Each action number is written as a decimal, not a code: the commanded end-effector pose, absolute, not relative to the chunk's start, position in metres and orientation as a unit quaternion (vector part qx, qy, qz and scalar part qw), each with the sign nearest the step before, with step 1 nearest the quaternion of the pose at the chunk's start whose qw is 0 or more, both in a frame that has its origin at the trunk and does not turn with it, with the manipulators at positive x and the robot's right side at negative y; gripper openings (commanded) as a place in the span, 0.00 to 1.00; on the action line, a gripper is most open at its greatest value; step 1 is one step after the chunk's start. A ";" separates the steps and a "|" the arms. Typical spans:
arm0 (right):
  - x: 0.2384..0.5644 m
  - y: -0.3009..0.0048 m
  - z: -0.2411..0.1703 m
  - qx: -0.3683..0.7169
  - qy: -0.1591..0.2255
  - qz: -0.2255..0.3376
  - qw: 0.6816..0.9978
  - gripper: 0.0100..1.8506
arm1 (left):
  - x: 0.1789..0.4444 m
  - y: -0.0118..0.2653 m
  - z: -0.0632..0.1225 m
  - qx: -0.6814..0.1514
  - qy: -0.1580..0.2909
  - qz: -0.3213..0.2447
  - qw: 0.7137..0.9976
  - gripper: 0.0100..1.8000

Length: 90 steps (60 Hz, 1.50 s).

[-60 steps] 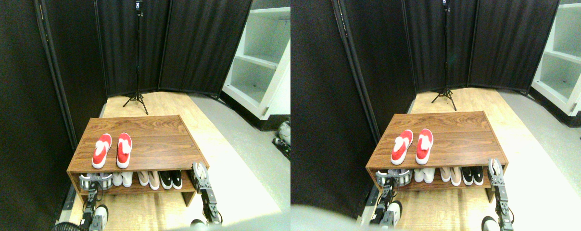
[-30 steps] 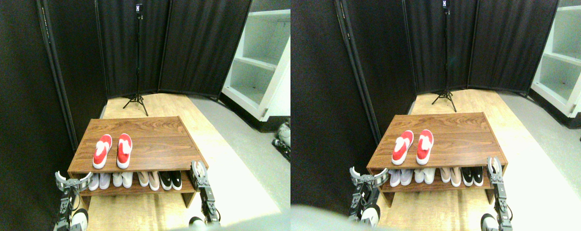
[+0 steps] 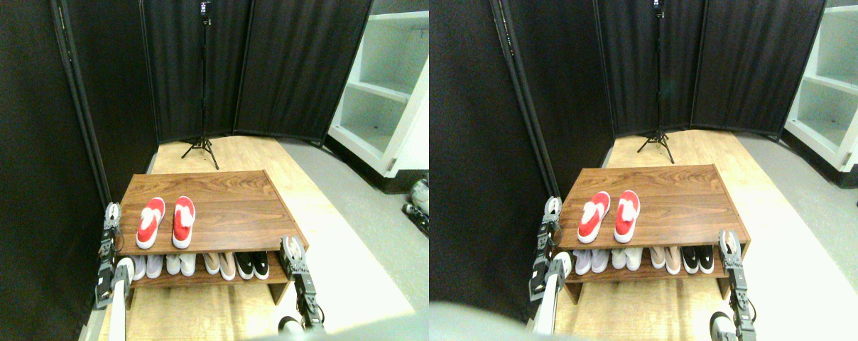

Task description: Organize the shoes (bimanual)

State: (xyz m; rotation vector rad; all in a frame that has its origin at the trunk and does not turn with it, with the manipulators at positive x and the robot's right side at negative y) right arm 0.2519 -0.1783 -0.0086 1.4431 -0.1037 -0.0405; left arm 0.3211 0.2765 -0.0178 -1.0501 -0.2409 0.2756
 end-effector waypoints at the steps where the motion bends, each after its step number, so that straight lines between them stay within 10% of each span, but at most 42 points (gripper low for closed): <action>1: 0.254 -0.178 -0.004 0.663 -0.057 -0.004 0.747 0.04 | 0.335 0.271 -0.025 -0.489 -0.109 0.113 0.858 0.00; 63: 0.254 -0.178 0.000 0.663 -0.087 -0.007 0.744 0.04 | 0.346 0.195 -0.047 -0.546 0.041 0.108 0.830 0.00; 90: 0.248 -0.175 0.001 0.661 -0.090 -0.005 0.745 0.03 | 0.343 0.203 -0.041 -0.547 0.014 0.096 0.831 0.00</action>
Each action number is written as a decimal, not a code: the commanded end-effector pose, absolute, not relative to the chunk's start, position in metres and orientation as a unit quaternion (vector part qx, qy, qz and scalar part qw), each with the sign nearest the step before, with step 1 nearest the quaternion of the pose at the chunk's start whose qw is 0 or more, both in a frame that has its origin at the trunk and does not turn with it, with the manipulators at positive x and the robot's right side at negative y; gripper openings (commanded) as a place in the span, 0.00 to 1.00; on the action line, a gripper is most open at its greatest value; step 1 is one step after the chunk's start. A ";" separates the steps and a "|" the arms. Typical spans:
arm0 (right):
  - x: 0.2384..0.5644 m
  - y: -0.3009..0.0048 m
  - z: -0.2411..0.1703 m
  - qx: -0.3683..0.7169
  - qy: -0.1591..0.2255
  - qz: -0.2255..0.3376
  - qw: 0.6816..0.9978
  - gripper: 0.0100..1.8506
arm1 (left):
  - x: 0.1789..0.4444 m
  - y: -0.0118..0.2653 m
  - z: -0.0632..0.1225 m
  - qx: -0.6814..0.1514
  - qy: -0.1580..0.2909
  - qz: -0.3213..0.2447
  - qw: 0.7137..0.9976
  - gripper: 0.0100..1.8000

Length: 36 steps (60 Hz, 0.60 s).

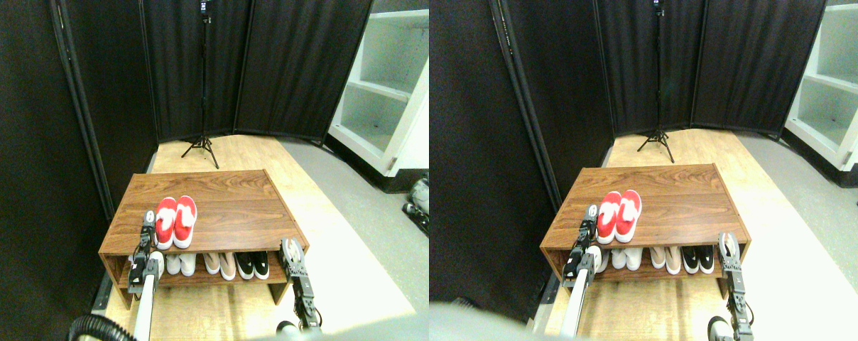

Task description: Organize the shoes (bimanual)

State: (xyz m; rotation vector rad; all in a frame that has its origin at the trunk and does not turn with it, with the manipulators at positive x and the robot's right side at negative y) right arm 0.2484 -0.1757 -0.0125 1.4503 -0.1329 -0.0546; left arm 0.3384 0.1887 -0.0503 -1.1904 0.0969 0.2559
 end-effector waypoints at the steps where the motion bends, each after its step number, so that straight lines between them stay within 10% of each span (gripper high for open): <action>1: 0.247 -0.176 0.001 0.660 -0.090 -0.005 0.746 0.03 | 0.343 0.206 -0.041 -0.546 0.013 0.096 0.832 0.00; 19: 0.246 -0.177 -0.002 0.661 -0.086 -0.006 0.745 0.04 | 0.318 0.271 -0.025 -0.522 -0.058 0.092 0.846 0.00; 36: 0.249 -0.174 -0.001 0.663 -0.082 -0.005 0.744 0.05 | 0.274 0.256 -0.010 -0.547 -0.063 0.058 0.833 0.00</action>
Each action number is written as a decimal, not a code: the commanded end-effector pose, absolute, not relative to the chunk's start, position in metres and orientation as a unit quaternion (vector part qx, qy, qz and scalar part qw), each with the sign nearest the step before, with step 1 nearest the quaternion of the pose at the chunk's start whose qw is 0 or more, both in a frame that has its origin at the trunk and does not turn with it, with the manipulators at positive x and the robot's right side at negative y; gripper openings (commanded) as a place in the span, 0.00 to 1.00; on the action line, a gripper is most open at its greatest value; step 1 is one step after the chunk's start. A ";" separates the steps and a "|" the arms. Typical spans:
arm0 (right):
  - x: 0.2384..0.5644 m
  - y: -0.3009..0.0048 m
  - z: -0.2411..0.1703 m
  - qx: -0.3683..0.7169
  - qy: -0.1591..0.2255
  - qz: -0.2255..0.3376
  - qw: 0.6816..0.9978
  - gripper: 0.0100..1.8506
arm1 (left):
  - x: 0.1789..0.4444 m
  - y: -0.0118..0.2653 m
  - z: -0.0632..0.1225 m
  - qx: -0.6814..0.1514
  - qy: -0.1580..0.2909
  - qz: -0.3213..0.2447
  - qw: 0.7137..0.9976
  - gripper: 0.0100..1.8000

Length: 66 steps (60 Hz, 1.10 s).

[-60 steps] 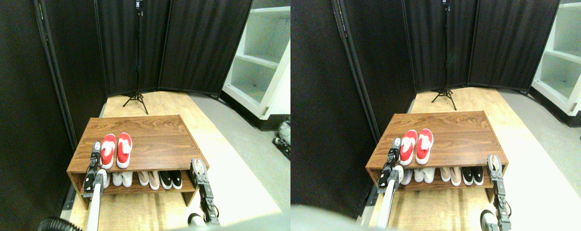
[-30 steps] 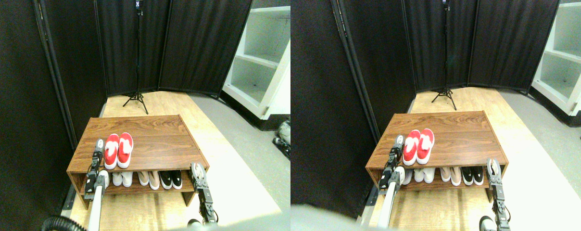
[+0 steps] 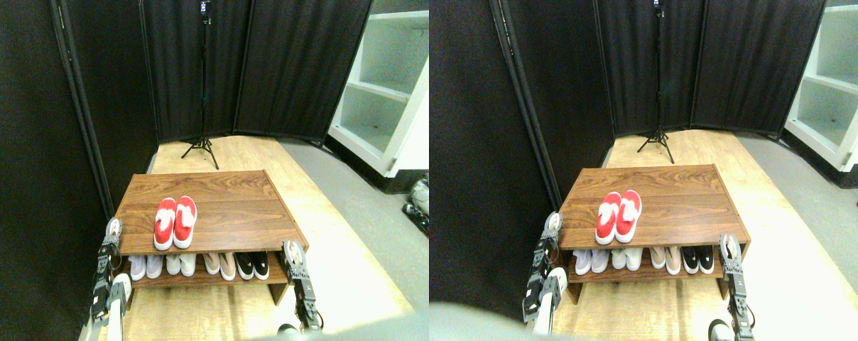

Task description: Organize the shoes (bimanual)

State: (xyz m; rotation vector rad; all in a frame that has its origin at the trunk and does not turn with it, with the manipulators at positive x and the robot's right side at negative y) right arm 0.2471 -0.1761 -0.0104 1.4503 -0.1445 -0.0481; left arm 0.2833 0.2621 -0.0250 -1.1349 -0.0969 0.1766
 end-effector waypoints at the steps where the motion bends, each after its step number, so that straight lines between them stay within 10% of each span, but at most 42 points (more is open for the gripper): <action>1: 0.249 -0.174 -0.001 0.663 -0.081 -0.005 0.744 0.05 | 0.269 0.254 -0.009 -0.548 -0.056 0.051 0.833 0.00; 28: 0.251 -0.170 -0.002 0.669 -0.073 0.006 0.740 0.04 | 0.205 0.222 0.010 -0.559 -0.033 0.030 0.828 0.00; 66: 0.249 -0.169 0.000 0.677 -0.071 0.011 0.733 0.03 | 0.208 0.208 0.002 -0.577 -0.018 0.036 0.816 0.00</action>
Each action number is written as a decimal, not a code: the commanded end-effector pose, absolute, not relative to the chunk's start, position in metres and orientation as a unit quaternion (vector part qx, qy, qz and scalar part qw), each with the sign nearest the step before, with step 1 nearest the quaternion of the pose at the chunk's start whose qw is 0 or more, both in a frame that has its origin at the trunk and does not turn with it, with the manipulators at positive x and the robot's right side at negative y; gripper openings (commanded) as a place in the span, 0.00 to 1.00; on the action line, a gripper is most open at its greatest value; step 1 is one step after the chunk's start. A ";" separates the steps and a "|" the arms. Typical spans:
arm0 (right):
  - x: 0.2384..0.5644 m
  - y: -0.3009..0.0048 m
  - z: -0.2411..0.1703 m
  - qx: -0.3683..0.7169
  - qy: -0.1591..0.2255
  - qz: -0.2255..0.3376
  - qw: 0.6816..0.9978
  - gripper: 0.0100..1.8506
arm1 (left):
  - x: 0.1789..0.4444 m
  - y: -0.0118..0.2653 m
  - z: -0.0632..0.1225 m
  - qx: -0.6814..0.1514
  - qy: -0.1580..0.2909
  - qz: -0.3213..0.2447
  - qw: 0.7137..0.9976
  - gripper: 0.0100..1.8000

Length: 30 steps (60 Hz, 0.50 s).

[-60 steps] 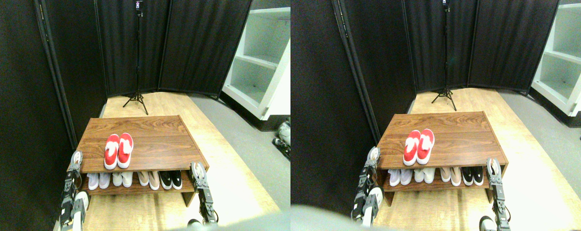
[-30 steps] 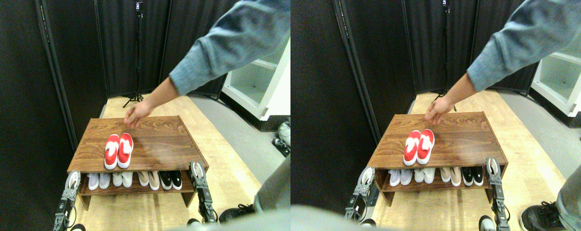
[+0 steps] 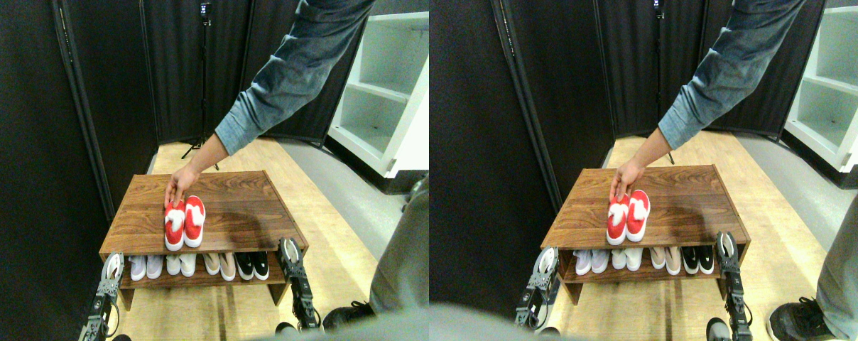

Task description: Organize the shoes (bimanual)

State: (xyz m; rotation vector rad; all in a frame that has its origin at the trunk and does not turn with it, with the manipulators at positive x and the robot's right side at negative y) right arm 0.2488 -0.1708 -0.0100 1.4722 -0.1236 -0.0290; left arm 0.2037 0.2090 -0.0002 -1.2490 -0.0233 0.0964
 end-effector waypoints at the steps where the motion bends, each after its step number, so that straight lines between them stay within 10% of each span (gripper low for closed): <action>1: 0.249 -0.169 0.000 0.677 -0.071 0.011 0.733 0.03 | 0.208 0.208 0.002 -0.577 -0.018 0.036 0.816 0.00; 30: 0.252 -0.170 -0.001 0.679 -0.069 0.009 0.731 0.03 | 0.210 0.205 -0.002 -0.603 -0.020 0.046 0.796 0.00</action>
